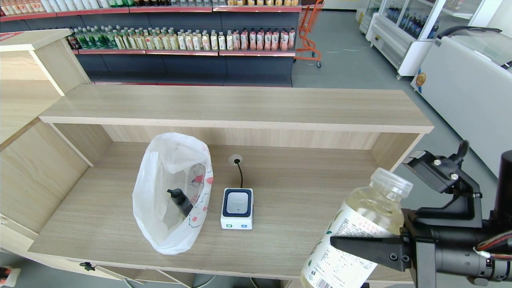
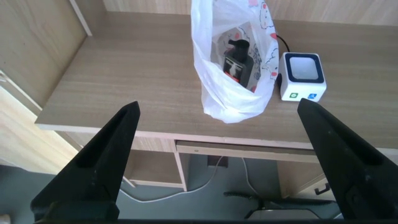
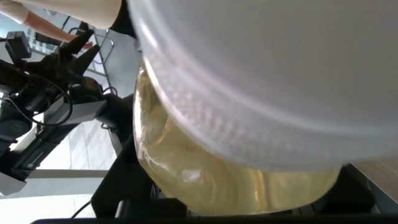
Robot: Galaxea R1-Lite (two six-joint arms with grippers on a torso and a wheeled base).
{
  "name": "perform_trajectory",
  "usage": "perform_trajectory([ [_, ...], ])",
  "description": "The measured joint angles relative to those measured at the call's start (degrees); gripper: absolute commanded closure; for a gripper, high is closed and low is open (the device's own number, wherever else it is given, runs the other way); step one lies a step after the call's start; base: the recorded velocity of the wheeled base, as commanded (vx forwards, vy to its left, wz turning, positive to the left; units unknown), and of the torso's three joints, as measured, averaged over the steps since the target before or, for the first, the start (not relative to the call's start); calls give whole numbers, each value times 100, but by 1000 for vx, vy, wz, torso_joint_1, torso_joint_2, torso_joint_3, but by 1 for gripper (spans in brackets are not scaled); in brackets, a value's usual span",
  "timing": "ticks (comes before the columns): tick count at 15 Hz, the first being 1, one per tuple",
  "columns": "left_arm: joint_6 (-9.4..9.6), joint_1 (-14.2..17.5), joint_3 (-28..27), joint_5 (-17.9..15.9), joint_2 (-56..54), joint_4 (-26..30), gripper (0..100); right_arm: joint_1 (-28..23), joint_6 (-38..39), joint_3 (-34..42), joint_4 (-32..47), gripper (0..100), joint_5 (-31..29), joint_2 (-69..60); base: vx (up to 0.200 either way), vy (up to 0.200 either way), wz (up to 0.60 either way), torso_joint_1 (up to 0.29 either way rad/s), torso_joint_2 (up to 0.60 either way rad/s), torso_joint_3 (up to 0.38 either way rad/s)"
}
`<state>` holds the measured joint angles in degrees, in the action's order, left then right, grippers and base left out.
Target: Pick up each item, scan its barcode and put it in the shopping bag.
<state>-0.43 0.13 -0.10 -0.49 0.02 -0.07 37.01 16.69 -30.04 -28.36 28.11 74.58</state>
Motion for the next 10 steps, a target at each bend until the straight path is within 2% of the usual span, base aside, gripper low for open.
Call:
perform_trajectory([
  [6, 2, -2, 0, 0, 0, 0, 0, -16, -343, 24, -7, 100, -66, -30, 0, 0, 0, 0, 0, 0],
  [8, 0, -2, 0, 0, 0, 0, 0, -123, -958, 24, -16, 100, -327, 33, 0, 0, 0, 0, 0, 0],
  [10, 0, -2, 0, 2, 0, 0, 0, -440, -1972, 38, -121, 100, -474, 182, 0, 0, 0, 0, 0, 0],
])
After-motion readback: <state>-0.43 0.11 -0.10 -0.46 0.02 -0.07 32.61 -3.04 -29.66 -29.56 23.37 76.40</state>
